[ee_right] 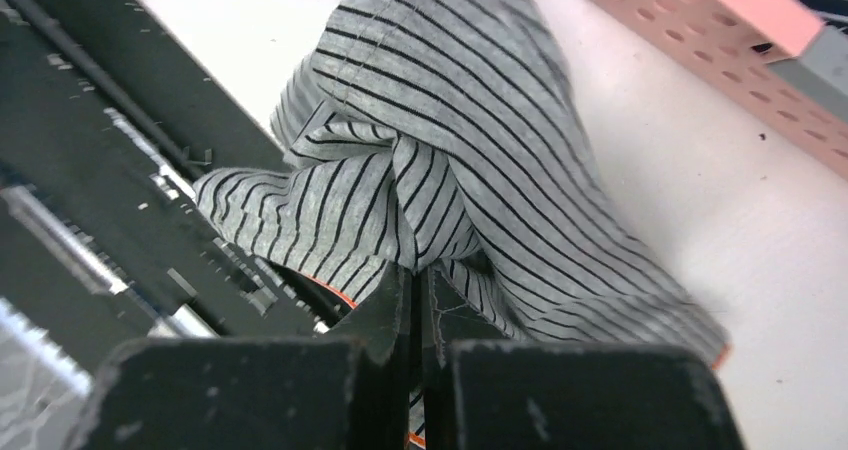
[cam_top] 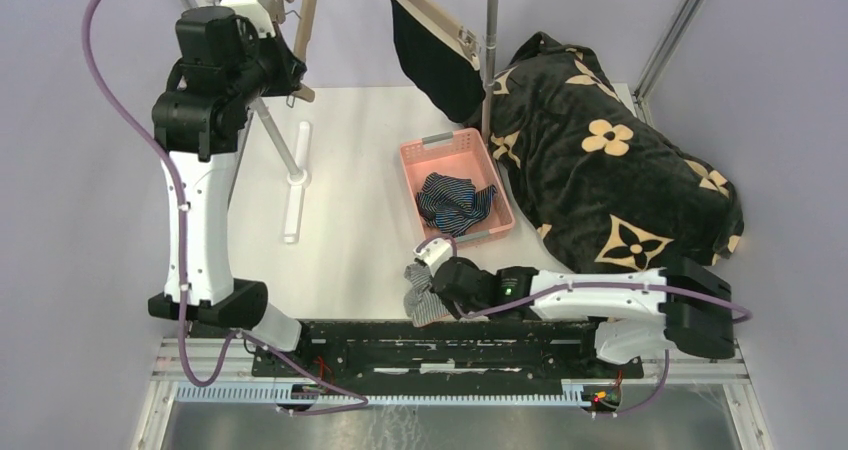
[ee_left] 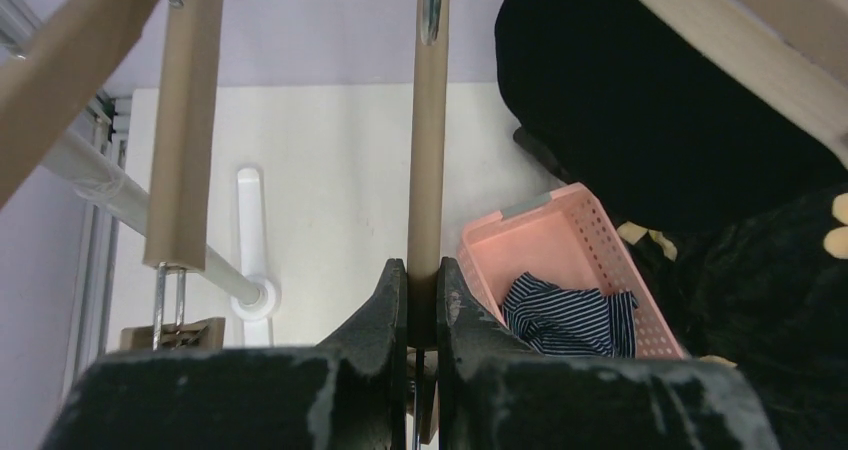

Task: Remove the underwear clipped to the hanger

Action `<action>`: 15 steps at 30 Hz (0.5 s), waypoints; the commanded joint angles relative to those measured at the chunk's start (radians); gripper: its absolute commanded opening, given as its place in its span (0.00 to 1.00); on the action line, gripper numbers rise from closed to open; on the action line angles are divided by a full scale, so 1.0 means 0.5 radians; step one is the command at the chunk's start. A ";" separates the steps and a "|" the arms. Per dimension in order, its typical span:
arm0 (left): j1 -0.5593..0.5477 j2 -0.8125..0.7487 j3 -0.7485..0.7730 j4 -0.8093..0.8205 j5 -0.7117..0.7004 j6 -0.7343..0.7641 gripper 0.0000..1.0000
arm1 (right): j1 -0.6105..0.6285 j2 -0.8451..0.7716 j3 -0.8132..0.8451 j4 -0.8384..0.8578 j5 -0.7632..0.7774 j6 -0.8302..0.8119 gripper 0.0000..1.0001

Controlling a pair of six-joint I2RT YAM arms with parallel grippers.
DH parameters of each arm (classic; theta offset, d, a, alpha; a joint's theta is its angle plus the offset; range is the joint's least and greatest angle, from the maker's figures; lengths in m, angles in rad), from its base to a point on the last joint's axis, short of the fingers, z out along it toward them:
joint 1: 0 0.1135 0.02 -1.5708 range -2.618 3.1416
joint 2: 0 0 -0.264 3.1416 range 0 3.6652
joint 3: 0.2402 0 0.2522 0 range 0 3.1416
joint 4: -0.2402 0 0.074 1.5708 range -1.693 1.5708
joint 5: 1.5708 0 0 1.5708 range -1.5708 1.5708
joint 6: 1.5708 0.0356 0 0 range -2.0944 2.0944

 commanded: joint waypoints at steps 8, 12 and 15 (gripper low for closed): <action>0.005 -0.107 -0.067 0.321 -0.048 -0.032 0.03 | 0.077 -0.458 0.319 -0.273 0.298 -0.233 0.01; 0.005 -0.072 -0.074 0.361 -0.058 -0.041 0.03 | 0.078 -0.448 0.498 -0.288 0.428 -0.345 0.01; 0.006 -0.022 -0.079 0.387 -0.068 -0.045 0.03 | 0.078 -0.436 0.620 -0.257 0.578 -0.430 0.01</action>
